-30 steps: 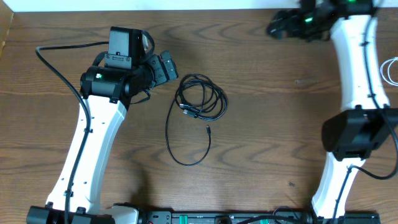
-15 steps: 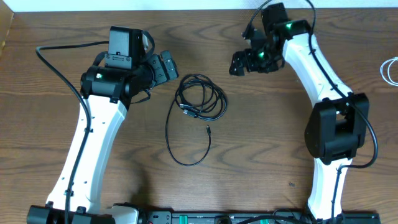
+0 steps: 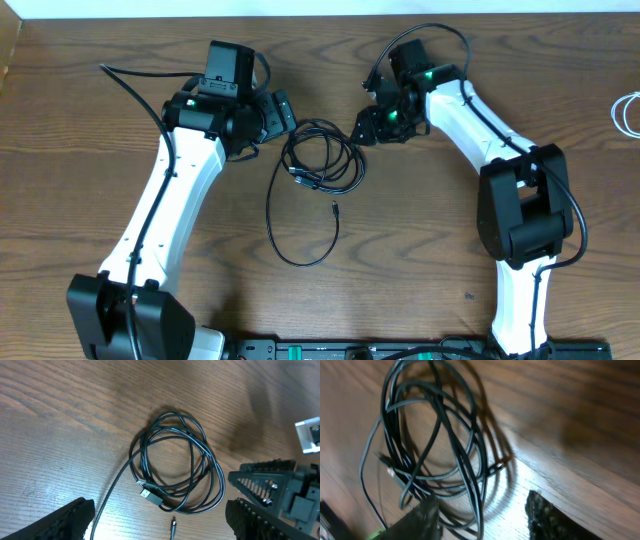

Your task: Untangle cables

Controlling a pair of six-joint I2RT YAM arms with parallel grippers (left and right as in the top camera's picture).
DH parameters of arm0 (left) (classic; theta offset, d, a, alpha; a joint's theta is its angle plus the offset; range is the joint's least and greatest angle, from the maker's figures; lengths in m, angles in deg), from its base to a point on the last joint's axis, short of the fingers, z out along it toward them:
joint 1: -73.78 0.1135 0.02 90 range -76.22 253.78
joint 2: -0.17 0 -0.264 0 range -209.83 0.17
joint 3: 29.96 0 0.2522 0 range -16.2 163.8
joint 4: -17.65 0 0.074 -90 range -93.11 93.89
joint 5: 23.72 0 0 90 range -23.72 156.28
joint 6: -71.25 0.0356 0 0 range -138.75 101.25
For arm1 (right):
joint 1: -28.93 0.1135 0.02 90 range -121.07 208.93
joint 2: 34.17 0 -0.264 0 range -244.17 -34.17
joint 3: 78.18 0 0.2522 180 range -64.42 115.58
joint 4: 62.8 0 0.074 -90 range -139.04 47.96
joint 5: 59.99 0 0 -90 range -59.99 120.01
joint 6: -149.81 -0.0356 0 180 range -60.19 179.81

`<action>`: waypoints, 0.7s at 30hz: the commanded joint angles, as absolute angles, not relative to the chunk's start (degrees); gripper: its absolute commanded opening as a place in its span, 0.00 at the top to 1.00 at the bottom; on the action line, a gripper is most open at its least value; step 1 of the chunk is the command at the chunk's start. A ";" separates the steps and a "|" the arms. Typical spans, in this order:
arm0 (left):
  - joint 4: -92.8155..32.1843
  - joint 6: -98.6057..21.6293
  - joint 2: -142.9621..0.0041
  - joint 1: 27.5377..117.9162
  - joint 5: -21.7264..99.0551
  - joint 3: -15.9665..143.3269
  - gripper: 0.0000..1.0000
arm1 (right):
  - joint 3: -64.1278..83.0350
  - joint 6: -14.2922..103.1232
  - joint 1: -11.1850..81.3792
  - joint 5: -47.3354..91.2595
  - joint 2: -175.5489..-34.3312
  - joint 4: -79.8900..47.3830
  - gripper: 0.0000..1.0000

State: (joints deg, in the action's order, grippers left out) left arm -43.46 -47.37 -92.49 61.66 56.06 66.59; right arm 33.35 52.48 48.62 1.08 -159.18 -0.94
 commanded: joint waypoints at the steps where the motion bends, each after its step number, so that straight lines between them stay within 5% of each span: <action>1: -43.42 -48.40 -93.92 61.42 55.14 65.87 0.11 | 31.37 52.09 49.71 0.01 -159.00 -2.14 0.56; 13: -43.46 -48.40 -94.24 61.42 54.97 65.76 0.11 | 24.59 51.45 52.35 0.09 -159.00 -11.32 0.67; 18: -43.66 -48.40 -94.24 61.42 54.97 65.76 0.11 | 22.80 49.97 52.44 1.49 -159.00 -14.60 0.99; 21: -43.62 -48.40 -94.24 61.42 54.99 65.76 0.11 | 23.37 50.01 52.13 -1.17 -158.13 -15.59 0.99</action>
